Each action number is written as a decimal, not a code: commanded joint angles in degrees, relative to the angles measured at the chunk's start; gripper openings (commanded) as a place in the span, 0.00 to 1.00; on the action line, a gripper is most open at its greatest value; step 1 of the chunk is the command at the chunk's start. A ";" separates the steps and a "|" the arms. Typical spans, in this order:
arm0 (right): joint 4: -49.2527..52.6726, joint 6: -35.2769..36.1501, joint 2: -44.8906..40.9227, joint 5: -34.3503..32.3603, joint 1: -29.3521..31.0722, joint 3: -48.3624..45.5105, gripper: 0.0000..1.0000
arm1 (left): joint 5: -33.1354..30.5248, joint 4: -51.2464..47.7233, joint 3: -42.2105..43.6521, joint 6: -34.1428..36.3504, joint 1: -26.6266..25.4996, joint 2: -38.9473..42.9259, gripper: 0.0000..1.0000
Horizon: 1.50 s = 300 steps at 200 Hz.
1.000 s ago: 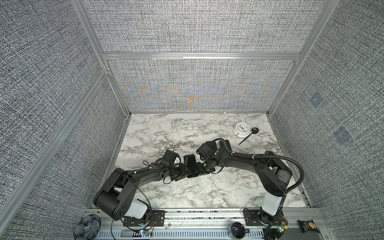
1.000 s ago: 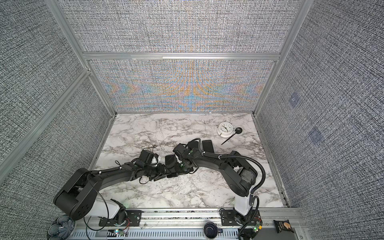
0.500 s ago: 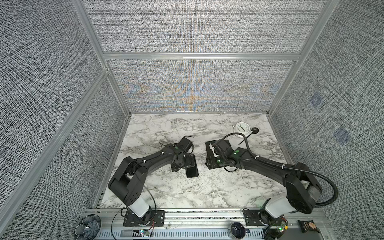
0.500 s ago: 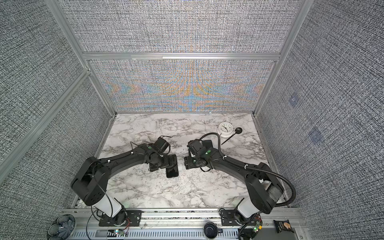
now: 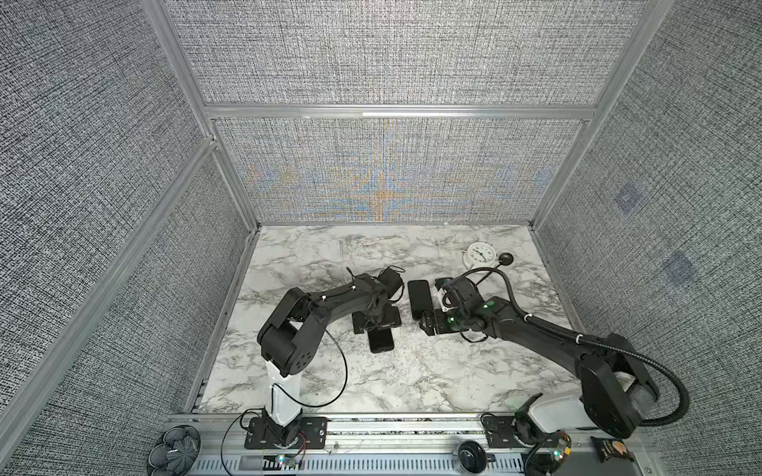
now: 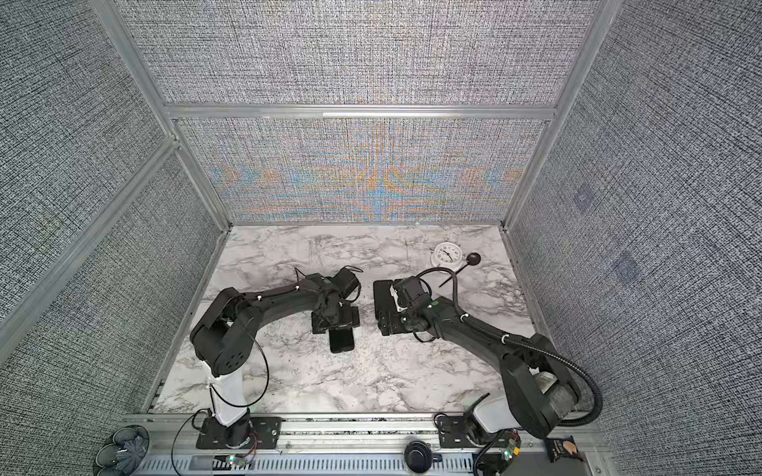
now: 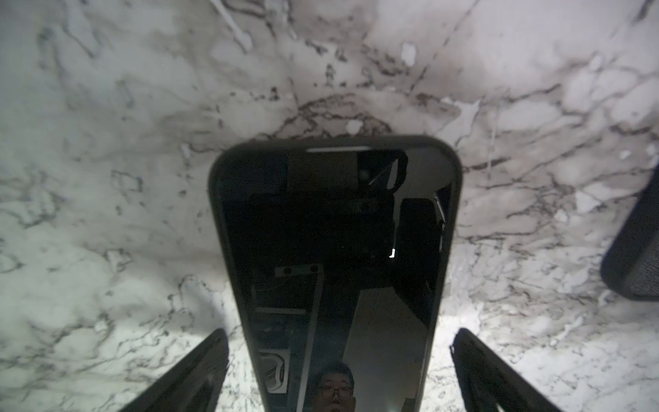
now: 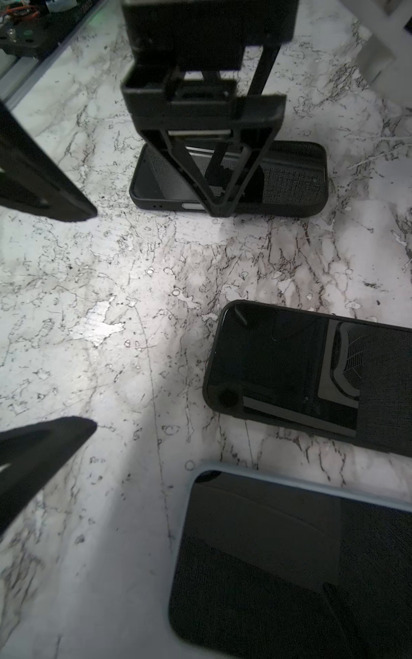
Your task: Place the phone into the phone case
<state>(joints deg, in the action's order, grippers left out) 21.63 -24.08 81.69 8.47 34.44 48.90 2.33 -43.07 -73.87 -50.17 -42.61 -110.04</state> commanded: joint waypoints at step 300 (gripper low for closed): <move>-0.71 0.52 -0.87 3.13 -5.17 -1.78 0.90 | 1.09 -13.53 -34.38 12.92 4.11 -22.06 0.64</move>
<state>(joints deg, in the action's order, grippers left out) 20.45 -23.99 80.75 11.84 29.50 46.54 2.94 -55.20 -108.07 -38.06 -38.74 -132.05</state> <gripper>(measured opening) 0.899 0.724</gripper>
